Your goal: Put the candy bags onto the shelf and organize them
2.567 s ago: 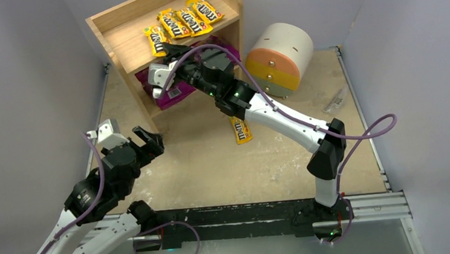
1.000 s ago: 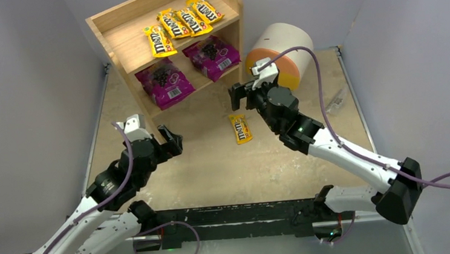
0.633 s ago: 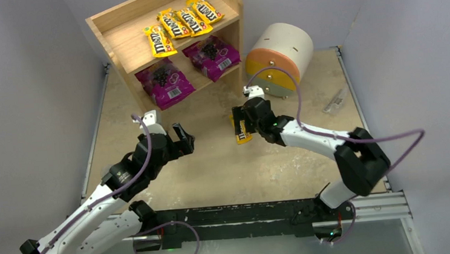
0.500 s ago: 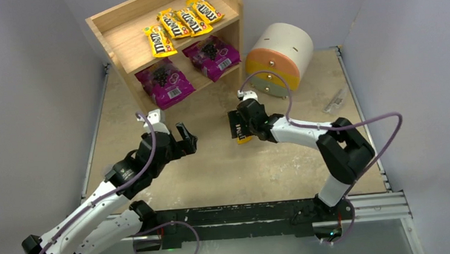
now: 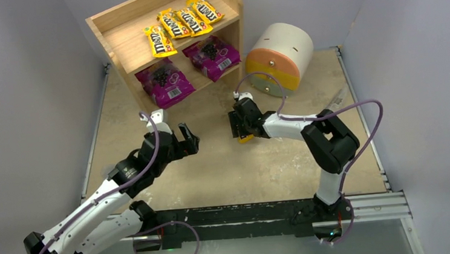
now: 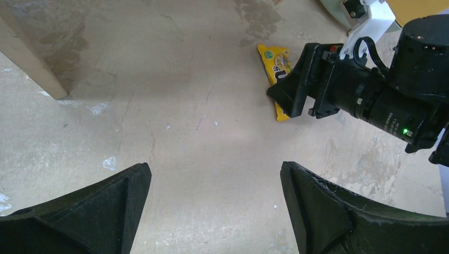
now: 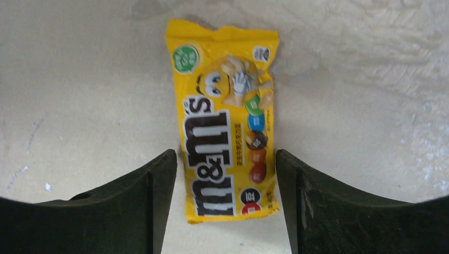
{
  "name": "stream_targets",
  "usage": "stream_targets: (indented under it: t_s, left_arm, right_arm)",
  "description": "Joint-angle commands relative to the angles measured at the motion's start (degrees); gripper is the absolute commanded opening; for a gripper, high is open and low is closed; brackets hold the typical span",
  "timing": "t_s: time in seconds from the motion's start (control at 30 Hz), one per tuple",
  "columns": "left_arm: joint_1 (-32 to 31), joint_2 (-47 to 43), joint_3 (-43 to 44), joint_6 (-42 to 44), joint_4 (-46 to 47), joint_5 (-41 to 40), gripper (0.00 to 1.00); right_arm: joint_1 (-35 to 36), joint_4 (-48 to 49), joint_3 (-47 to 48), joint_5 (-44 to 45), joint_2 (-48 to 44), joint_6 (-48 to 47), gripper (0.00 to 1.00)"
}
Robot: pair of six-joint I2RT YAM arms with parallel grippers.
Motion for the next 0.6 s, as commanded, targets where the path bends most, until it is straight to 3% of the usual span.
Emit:
stream_targets:
  t_s: [0.0, 0.13, 0.3, 0.57]
  left_arm:
    - [-0.06, 0.71, -0.06, 0.46, 2.49, -0.02, 1.0]
    - [-0.05, 1.23, -0.06, 0.3, 2.45, -0.3, 1.0]
    - [-0.06, 2.33, -0.01, 0.04, 3.02, -0.89, 1.0]
    - [-0.04, 6.45, 0.21, -1.46, 8.32, 0.13, 1.0]
  right_arm:
    - [0.1, 0.03, 4.0, 0.01, 1.47, -3.27, 0.69]
    - [0.19, 0.19, 3.46, 1.21, 1.47, -3.56, 0.62]
    - [0.78, 0.88, 3.31, 1.62, 0.57, -4.4, 0.45]
    - [1.3, 4.9, -1.04, -5.0, -8.2, -6.19, 0.45]
